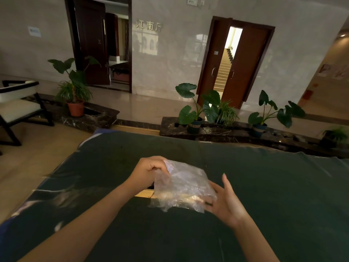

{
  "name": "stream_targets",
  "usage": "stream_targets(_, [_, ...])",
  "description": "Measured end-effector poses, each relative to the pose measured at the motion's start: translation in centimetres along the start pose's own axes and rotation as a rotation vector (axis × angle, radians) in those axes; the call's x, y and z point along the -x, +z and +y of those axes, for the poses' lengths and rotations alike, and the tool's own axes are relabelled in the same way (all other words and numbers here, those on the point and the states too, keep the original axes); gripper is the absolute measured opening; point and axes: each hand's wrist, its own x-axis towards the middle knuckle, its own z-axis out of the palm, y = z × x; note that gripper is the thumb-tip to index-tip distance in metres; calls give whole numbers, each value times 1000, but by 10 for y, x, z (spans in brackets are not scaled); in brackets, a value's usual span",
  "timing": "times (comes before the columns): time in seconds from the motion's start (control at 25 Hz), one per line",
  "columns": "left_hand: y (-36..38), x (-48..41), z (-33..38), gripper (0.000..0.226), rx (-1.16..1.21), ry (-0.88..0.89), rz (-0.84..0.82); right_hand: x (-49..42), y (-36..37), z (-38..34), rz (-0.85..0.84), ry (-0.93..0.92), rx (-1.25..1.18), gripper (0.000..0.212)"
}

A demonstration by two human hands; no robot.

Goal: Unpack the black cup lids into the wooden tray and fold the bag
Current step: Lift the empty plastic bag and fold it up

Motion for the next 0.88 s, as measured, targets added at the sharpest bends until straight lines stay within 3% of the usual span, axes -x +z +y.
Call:
stream_targets(0.08, [-1,-3,0,23,-128,153,-27,6,-1,-3,-103,60,95,63])
stream_targets(0.16, [2,-6,3,23,-172,239,-61,10,1,-5,-141,45,204,50])
stream_targets(0.28, [5,-14,12,24,-96,254,-123,17,2,-11,-110,13,221,51])
stream_targets(0.4, [8,-23,11,35,167,-36,-248,22,-8,-15,27,-124,221,51])
stream_targets(0.48, [10,-24,5,54,601,-305,-367,27,-17,-17,155,-240,243,51])
stream_targets(0.56, [23,-26,-1,65,975,-536,-367,34,-27,-19,268,-345,264,40])
stream_targets(0.64, [51,-29,-1,72,820,-656,-368,43,-37,-22,356,-434,276,25])
stream_targets(0.76, [112,-34,8,84,512,-650,-483,63,-61,-25,504,-516,319,15])
stream_targets(0.88, [170,-43,24,52,516,-628,-463,101,-105,-28,635,-543,296,20])
